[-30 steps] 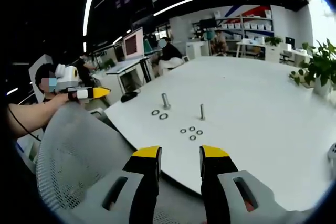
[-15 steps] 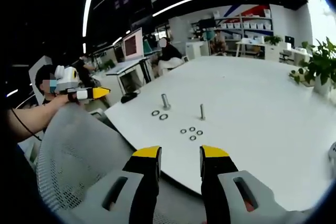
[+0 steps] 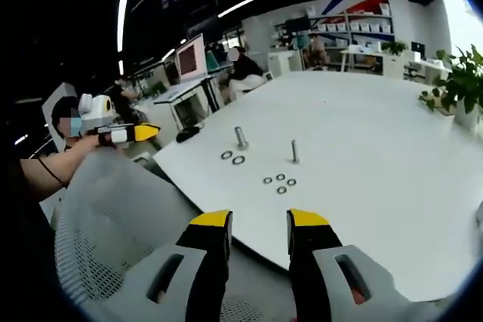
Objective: Place the washer onto the threaded stud by aligning its center hole with the stud, sliding it down to the base, and recovering from edge contact or off-axis alignment until the washer reaches the visible bottom stop.
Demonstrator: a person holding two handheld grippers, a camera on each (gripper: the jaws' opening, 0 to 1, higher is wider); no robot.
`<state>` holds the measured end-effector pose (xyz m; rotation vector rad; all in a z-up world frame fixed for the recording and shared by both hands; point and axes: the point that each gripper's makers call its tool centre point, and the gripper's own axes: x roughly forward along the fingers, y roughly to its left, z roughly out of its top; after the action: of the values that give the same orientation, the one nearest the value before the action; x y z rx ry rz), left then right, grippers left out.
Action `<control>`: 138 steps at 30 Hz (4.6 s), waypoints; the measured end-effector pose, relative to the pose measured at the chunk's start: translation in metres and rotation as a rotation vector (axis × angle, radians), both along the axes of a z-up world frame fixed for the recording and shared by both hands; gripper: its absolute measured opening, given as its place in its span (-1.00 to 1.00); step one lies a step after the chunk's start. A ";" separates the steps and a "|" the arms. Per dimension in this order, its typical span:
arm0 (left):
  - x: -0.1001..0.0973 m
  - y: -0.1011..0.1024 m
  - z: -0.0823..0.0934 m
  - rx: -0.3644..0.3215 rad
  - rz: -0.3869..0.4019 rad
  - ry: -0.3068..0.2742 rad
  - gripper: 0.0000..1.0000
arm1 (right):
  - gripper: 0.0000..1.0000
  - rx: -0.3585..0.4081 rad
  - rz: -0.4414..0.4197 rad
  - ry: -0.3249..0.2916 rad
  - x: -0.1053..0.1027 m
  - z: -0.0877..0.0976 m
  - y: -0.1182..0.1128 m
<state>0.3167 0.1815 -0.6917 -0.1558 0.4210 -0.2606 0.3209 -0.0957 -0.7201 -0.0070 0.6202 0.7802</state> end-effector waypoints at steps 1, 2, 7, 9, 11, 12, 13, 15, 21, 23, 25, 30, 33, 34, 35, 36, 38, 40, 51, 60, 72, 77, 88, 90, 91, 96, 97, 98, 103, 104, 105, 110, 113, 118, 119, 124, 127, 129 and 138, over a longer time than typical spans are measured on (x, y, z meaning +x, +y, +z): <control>0.000 0.000 0.000 -0.006 0.005 0.003 -0.48 | -0.40 0.006 0.001 -0.010 0.001 0.002 0.000; 0.000 0.001 -0.002 -0.009 0.010 0.014 -0.48 | -0.41 0.012 -0.001 -0.016 0.002 0.003 0.000; -0.002 -0.009 -0.008 0.010 -0.053 0.058 -0.61 | -0.42 0.014 -0.023 -0.016 0.006 0.004 -0.004; 0.001 -0.008 -0.002 -0.002 -0.048 0.031 -0.71 | -0.42 0.012 -0.023 -0.013 0.007 0.003 -0.005; 0.003 -0.010 -0.002 0.014 -0.082 0.031 -0.71 | -0.43 0.009 -0.020 -0.006 0.007 0.001 -0.006; 0.004 -0.008 -0.006 0.009 -0.088 0.049 -0.71 | -0.44 0.007 -0.017 0.005 0.006 -0.001 -0.006; 0.005 -0.008 -0.009 -0.007 -0.109 0.073 -0.72 | -0.45 0.003 -0.020 0.022 0.006 -0.003 -0.008; 0.007 -0.013 -0.010 -0.093 -0.163 0.090 -0.71 | -0.45 -0.008 -0.035 0.035 0.006 -0.006 -0.011; 0.007 -0.025 -0.001 -0.130 -0.250 0.036 -0.74 | -0.44 -0.055 -0.096 0.088 0.005 -0.016 -0.022; 0.006 -0.028 0.001 -0.134 -0.268 0.029 -0.77 | -0.44 -0.069 -0.133 0.098 0.005 -0.019 -0.026; 0.005 -0.026 0.002 -0.143 -0.280 0.021 -0.77 | -0.44 -0.071 -0.144 0.087 0.004 -0.019 -0.024; 0.001 -0.029 0.001 -0.147 -0.327 0.024 -0.76 | -0.44 -0.112 -0.145 0.090 0.002 -0.022 -0.021; 0.001 -0.028 0.002 -0.147 -0.324 0.014 -0.77 | -0.44 -0.127 -0.166 0.084 0.003 -0.021 -0.023; 0.001 -0.027 0.002 -0.147 -0.321 0.013 -0.77 | -0.44 -0.128 -0.169 0.084 0.002 -0.021 -0.023; 0.001 -0.026 0.002 -0.150 -0.316 0.012 -0.76 | -0.44 -0.136 -0.167 0.088 0.001 -0.021 -0.022; 0.001 -0.026 0.002 -0.151 -0.314 0.012 -0.76 | -0.44 -0.143 -0.156 0.091 0.000 -0.022 -0.020; 0.001 -0.025 0.001 -0.148 -0.313 0.015 -0.76 | -0.44 -0.154 -0.141 0.101 -0.003 -0.024 -0.018; 0.001 -0.026 0.000 -0.144 -0.317 0.019 -0.77 | -0.44 -0.162 -0.127 0.109 -0.004 -0.024 -0.017; 0.001 -0.027 0.006 -0.174 -0.313 -0.006 -0.74 | -0.42 -0.195 0.105 0.158 -0.017 -0.026 -0.004; 0.003 -0.025 0.003 -0.173 -0.297 0.017 -0.73 | -0.43 -0.207 0.188 0.113 0.030 -0.015 0.000; 0.007 -0.023 0.001 -0.167 -0.262 0.028 -0.77 | -0.45 -0.354 0.359 0.111 0.065 -0.044 0.022; 0.006 -0.023 -0.002 -0.165 -0.265 0.044 -0.77 | -0.45 -0.390 0.427 0.092 0.070 -0.058 0.037; 0.005 -0.023 -0.005 -0.163 -0.265 0.061 -0.78 | -0.47 -0.497 0.553 0.142 0.078 -0.100 0.053; 0.005 -0.022 -0.004 -0.165 -0.259 0.059 -0.78 | -0.48 -0.505 0.575 0.155 0.080 -0.106 0.059; 0.005 -0.021 -0.004 -0.166 -0.256 0.059 -0.78 | -0.48 -0.507 0.583 0.160 0.081 -0.109 0.062; 0.006 -0.020 -0.004 -0.171 -0.244 0.060 -0.78 | -0.50 -0.578 0.647 0.153 0.087 -0.123 0.070; 0.006 -0.019 -0.004 -0.172 -0.242 0.060 -0.78 | -0.50 -0.582 0.648 0.153 0.089 -0.125 0.071; 0.006 -0.019 -0.004 -0.171 -0.242 0.061 -0.78 | -0.51 -0.590 0.646 0.152 0.093 -0.127 0.071; 0.005 -0.019 -0.006 -0.167 -0.248 0.068 -0.78 | -0.54 -0.618 0.652 0.155 0.101 -0.134 0.071; 0.005 -0.019 -0.006 -0.167 -0.249 0.068 -0.78 | -0.54 -0.628 0.659 0.152 0.101 -0.135 0.071; 0.006 -0.019 -0.006 -0.167 -0.249 0.066 -0.78 | -0.54 -0.642 0.666 0.149 0.102 -0.136 0.072; 0.006 -0.018 -0.006 -0.167 -0.248 0.066 -0.78 | -0.54 -0.660 0.702 0.145 0.100 -0.138 0.076; 0.006 -0.018 -0.007 -0.166 -0.250 0.069 -0.78 | -0.55 -0.683 0.723 0.140 0.100 -0.142 0.077; 0.005 -0.018 -0.007 -0.165 -0.251 0.070 -0.78 | -0.55 -0.707 0.749 0.132 0.098 -0.145 0.080; 0.006 -0.018 -0.007 -0.165 -0.251 0.070 -0.78 | -0.55 -0.714 0.755 0.130 0.098 -0.146 0.080; 0.005 -0.019 -0.007 -0.164 -0.252 0.073 -0.78 | -0.56 -0.734 0.772 0.121 0.097 -0.147 0.079; 0.005 -0.019 -0.007 -0.163 -0.253 0.074 -0.78 | -0.58 -0.728 0.765 0.123 0.099 -0.147 0.079; 0.005 -0.019 -0.007 -0.163 -0.253 0.073 -0.78 | -0.62 -0.733 0.763 0.122 0.101 -0.147 0.079; 0.005 -0.020 -0.007 -0.163 -0.256 0.071 -0.78 | -0.73 -0.738 0.754 0.116 0.104 -0.147 0.081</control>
<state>0.3216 0.1619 -0.6984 -0.2714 0.4906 -0.5433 0.4250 -0.0150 -0.8669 -0.9209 1.0075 1.2356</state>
